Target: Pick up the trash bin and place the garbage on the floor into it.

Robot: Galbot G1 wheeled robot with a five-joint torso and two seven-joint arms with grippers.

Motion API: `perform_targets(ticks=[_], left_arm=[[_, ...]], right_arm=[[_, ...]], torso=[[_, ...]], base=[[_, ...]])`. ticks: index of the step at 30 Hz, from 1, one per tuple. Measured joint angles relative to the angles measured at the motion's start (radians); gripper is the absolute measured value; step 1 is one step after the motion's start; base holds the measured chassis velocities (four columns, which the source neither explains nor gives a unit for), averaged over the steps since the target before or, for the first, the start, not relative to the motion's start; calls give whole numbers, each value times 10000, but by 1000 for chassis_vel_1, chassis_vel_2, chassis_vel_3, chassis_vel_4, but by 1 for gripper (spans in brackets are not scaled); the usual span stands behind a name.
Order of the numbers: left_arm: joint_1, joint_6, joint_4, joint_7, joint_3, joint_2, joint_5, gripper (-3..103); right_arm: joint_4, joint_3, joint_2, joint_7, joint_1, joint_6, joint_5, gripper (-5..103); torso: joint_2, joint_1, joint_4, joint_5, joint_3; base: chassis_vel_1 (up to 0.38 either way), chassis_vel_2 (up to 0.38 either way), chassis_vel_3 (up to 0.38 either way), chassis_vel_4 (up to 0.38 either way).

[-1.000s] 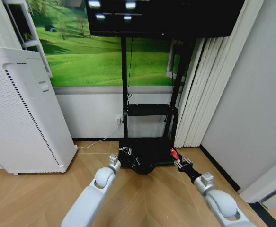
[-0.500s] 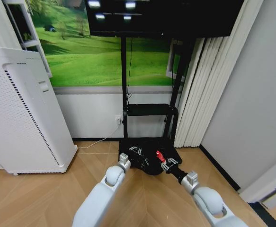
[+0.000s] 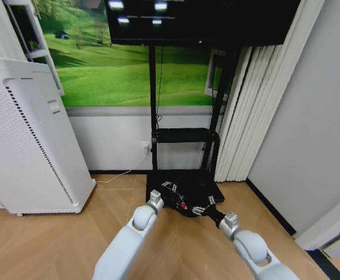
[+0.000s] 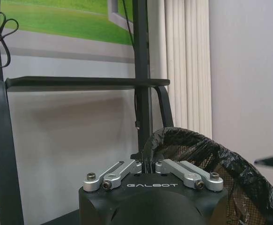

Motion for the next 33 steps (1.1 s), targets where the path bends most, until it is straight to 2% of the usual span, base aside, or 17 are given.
perform_targets(ticks=[6,8,9,11,12,15,16,19,26,30,31,32,33], left_arm=[[183,19,-185,-62,-255,265,-12,7],[352,19,-331,-50,-590,498,-11,7],[352,19,-331,-50,-590,498,-11,7],[633,20,-601,-22,-983,776,-75,7],[633,20,-601,-22,-983,776,-75,7],[1354,85,-1327,94,-1711,1245,-332,7],[1354,85,-1327,94,-1711,1245,-332,7],[2141,102,-2046,208,-2511,1577,-435,7],[2394,105,-2267,254,-2791,1682,-455,7],[3020,104,-2845,324,-3460,1940,-573,7],[3109,104,-2924,359,-3561,1965,-592,7],[3292,101,-3074,395,-3766,2001,-616,7],[3477,91,-3189,430,-3951,2034,-632,7]], right_arm=[[615,517,0,525,-413,93,401,100],[759,675,137,1037,-584,80,478,100],[759,675,137,1037,-584,80,478,100],[664,709,384,1838,-656,44,485,100],[664,709,384,1838,-656,44,485,100],[66,723,965,2645,-738,29,508,100],[66,723,965,2645,-738,29,508,100],[-497,781,1625,2973,-774,182,494,100],[-571,824,1782,3011,-817,206,495,100],[-640,964,2079,3047,-1041,343,441,100],[-639,977,2110,3047,-1085,375,409,100],[-622,997,2175,3047,-1217,469,334,100],[-621,996,2245,3046,-1387,555,262,100]], torso=[[0,0,0,-1,-1],[0,0,0,-2,-1],[0,0,0,-2,-1],[1,0,3,-3,-1],[1,0,3,-3,-1],[0,0,2,-3,-1],[0,0,2,-3,-1],[0,0,3,-1,-1],[0,0,3,-1,-1],[1,0,3,-1,-1],[0,1,-4,-4,0],[1,1,4,-6,0],[0,0,-4,4,-1]], base=[[0,0,0,0],[0,0,0,0],[0,0,0,0],[0,0,0,0],[0,0,0,0],[0,0,0,0],[0,0,0,0],[0,0,0,0],[0,0,0,0],[59,-49,-59,51],[78,-114,-80,82],[93,-114,-80,103],[93,-132,-110,103]])
